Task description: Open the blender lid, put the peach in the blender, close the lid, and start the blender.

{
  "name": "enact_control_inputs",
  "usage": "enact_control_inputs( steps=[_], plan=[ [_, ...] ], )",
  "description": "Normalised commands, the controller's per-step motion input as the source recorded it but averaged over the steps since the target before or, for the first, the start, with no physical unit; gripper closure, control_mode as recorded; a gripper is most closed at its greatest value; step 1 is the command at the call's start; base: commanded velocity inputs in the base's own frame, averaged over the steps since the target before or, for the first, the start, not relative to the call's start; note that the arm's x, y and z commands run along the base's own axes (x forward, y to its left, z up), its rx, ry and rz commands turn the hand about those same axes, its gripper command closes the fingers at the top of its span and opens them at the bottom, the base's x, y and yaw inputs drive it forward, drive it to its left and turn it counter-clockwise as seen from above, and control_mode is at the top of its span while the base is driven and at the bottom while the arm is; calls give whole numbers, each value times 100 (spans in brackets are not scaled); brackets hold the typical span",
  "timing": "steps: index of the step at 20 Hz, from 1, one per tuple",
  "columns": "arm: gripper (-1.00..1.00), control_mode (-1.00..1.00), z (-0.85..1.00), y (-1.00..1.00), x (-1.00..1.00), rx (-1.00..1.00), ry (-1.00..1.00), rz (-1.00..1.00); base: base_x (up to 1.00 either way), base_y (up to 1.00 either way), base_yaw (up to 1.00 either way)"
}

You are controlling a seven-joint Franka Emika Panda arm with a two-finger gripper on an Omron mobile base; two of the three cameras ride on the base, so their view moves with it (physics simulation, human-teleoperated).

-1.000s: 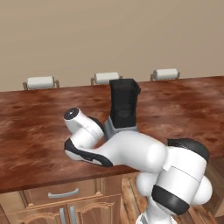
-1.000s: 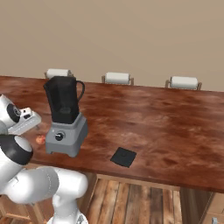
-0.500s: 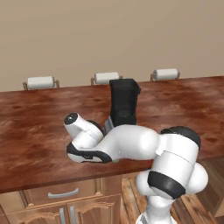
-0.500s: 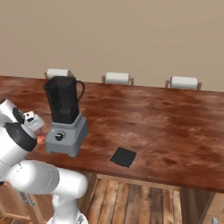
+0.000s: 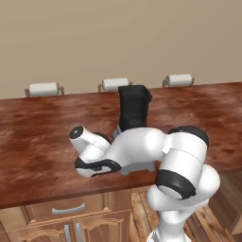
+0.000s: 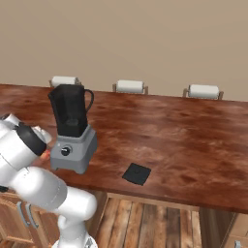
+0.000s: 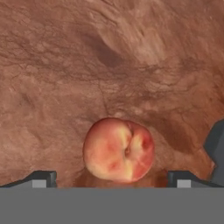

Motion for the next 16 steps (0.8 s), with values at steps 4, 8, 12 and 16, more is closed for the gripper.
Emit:
enact_control_inputs(
  steps=[4,8,12,16],
  plan=[
    [-100,-100,-9,-1,5,0,-1,0,0,0,0],
    [-100,-100,-11,-3,1,0,-1,0,0,0,0],
    [-100,-100,-9,-4,5,0,-2,0,0,0,0],
    [-100,-100,-3,-11,3,0,-4,0,0,0,0]
  ],
)
